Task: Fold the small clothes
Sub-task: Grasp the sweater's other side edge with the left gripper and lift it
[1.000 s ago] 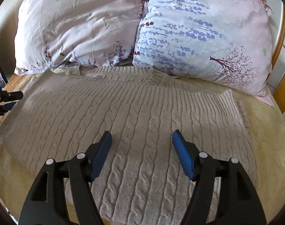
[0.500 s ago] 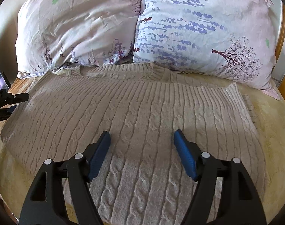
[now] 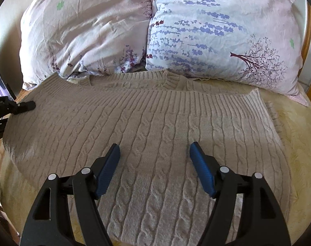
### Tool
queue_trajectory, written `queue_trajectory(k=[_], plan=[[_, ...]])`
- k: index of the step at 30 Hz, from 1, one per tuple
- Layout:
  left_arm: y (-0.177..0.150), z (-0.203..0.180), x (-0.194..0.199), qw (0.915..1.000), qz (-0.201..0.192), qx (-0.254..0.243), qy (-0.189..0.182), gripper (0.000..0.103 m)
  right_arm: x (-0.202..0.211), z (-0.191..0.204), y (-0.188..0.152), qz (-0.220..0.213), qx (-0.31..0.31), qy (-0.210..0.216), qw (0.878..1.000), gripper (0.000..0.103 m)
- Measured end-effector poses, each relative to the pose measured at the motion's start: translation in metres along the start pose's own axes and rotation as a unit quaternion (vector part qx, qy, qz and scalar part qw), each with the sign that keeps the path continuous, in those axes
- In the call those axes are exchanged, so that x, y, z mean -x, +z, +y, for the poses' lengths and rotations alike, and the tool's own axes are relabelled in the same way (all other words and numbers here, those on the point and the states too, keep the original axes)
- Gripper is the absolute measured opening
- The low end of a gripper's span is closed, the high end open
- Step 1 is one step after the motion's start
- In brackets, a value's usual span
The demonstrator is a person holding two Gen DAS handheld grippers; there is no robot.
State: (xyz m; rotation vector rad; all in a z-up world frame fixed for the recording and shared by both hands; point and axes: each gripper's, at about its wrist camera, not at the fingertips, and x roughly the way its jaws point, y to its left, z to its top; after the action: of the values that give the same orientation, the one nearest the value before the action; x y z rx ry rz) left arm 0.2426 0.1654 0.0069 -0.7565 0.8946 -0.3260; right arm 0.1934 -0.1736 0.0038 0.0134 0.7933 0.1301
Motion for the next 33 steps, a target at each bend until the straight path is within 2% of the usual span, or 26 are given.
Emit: queue_trajectory(k=[7,13,20,24,27,31,33], plan=[[-0.004,-0.04,0.005,0.9981,-0.015,-0.006,-0.06,0.017,0.015,-0.017,-0.003,-0.012,-0.019,0.01,1.0,0.073],[-0.009,-0.087,-0.006,0.9932,-0.018,-0.004,-0.115,0.016,0.041,-0.046,-0.006,-0.043,-0.046,0.031,0.998,0.073],[-0.031,-0.152,-0.048,0.9866,0.016,-0.032,-0.159,0.016,0.076,-0.097,-0.013,-0.085,-0.106,0.042,0.99,0.073],[-0.048,-0.184,-0.083,0.9846,0.048,-0.049,-0.161,0.016,0.086,-0.124,-0.017,-0.093,-0.138,0.069,0.984,0.073],[-0.062,-0.201,-0.104,0.9847,0.061,-0.067,-0.149,0.016,0.09,-0.139,-0.021,-0.098,-0.161,0.087,0.978,0.073],[-0.085,-0.218,-0.14,0.9845,0.095,-0.082,-0.122,0.016,0.093,-0.156,-0.024,-0.1,-0.189,0.107,0.971,0.073],[-0.099,-0.229,-0.162,0.9828,0.122,-0.1,-0.096,0.019,0.092,-0.163,-0.026,-0.097,-0.202,0.118,0.968,0.073]])
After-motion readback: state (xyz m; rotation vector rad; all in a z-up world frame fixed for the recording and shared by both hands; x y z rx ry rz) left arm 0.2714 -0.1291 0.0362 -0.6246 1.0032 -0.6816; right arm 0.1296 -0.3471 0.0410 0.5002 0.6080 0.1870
